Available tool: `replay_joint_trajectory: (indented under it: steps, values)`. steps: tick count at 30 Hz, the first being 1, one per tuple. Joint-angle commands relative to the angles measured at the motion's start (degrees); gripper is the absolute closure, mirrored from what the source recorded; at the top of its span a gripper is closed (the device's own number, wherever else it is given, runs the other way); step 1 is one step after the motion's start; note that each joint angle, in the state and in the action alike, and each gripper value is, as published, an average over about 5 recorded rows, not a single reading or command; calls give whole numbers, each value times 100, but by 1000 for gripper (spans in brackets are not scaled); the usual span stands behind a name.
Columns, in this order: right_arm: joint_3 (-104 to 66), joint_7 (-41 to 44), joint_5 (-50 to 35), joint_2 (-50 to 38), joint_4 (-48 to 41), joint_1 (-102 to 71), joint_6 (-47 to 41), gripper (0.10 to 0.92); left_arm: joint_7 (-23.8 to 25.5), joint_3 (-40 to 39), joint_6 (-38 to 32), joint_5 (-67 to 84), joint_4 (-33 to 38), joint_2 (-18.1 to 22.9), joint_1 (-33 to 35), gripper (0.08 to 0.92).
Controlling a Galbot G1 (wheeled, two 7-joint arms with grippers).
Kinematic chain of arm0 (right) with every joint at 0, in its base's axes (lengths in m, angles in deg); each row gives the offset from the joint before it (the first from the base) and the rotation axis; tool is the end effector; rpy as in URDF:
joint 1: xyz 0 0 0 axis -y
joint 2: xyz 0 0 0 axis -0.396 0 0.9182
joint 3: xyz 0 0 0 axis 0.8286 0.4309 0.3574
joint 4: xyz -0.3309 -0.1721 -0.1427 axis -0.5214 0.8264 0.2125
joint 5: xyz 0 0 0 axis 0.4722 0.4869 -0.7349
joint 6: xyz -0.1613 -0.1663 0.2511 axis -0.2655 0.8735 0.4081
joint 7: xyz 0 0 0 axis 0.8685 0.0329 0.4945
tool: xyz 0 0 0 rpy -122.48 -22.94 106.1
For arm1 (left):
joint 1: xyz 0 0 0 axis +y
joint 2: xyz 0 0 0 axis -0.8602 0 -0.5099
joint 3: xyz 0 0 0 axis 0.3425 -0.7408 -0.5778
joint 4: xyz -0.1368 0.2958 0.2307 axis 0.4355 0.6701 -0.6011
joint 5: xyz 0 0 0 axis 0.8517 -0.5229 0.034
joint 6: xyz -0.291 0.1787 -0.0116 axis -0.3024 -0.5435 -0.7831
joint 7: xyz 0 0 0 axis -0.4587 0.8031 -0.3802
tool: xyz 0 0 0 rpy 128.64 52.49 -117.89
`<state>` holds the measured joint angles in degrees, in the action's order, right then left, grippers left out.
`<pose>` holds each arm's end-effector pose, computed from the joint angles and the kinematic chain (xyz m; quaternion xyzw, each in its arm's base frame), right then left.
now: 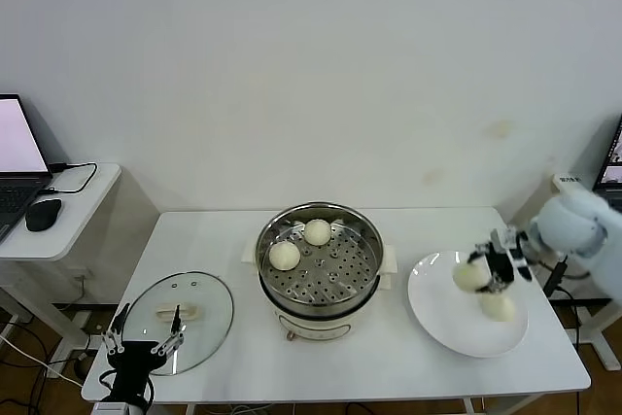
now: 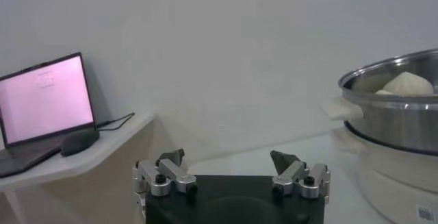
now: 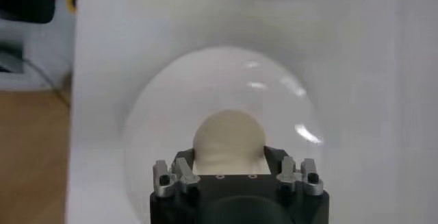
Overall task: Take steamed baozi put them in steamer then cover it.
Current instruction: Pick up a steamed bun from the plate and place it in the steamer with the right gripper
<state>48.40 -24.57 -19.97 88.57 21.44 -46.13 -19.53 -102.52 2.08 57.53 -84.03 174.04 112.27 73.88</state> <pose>0.4608 -0.2228 -0.0797 0.4771 -0.5939 0.5560 0.3325 0.0789 0.0962 -0.3210 0.0535 -0.9871 -0.1371 0.0636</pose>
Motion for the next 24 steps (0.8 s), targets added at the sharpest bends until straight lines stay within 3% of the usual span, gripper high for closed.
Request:
replay_joint_trajectory:
  steps: [1, 11, 24]
  values:
    - [1579, -51, -744, 618, 25, 2526, -68, 381, 0, -2, 7, -2, 35, 4, -2, 177]
    - [2237, -274, -1084, 2469, -150, 3033, 208, 380, -10, 71, 19, -6, 104, 68, -8, 177]
    - [2913, -355, -800, 3610, -336, 2482, 1569, 372, -26, 228, 18, 13, 144, 148, 22, 177]
